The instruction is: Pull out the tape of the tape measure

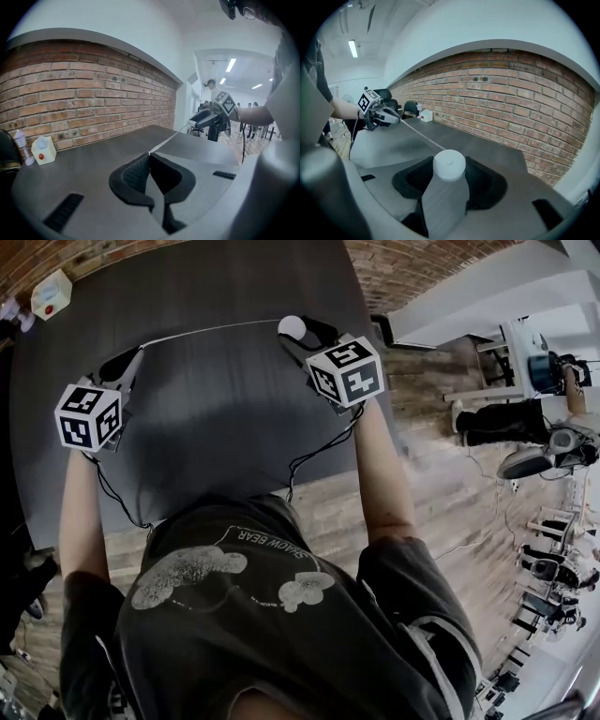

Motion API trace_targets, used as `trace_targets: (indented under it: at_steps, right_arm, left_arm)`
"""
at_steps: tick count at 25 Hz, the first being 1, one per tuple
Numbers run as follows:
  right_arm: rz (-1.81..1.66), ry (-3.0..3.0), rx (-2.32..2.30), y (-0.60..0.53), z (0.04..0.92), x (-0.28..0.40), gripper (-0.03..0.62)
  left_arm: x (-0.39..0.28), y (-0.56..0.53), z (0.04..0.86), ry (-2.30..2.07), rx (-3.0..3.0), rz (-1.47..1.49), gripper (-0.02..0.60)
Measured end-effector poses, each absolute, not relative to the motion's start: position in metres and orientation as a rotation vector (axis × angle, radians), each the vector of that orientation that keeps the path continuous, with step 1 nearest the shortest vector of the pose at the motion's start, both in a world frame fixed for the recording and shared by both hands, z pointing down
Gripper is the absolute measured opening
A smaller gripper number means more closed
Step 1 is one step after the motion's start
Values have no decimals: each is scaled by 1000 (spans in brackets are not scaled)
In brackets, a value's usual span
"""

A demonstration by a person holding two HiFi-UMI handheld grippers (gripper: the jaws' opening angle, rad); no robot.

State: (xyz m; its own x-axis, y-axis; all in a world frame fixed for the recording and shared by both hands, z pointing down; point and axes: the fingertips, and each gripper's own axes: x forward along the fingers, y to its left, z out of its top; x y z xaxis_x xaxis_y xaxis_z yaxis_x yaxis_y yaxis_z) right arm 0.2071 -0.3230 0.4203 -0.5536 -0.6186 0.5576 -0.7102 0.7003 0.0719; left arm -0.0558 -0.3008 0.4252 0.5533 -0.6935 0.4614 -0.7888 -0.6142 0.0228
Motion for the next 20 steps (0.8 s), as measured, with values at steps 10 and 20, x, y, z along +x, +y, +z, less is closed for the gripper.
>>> trace_targets:
  at_steps: [10, 20]
  right_arm:
    - [269, -2296, 967, -401, 456, 269, 233]
    - [303, -2254, 924, -477, 519, 285, 233]
  left_arm:
    - [9, -371, 447, -1269, 2524, 684, 11]
    - [29, -440, 496, -1252, 2456, 808, 11]
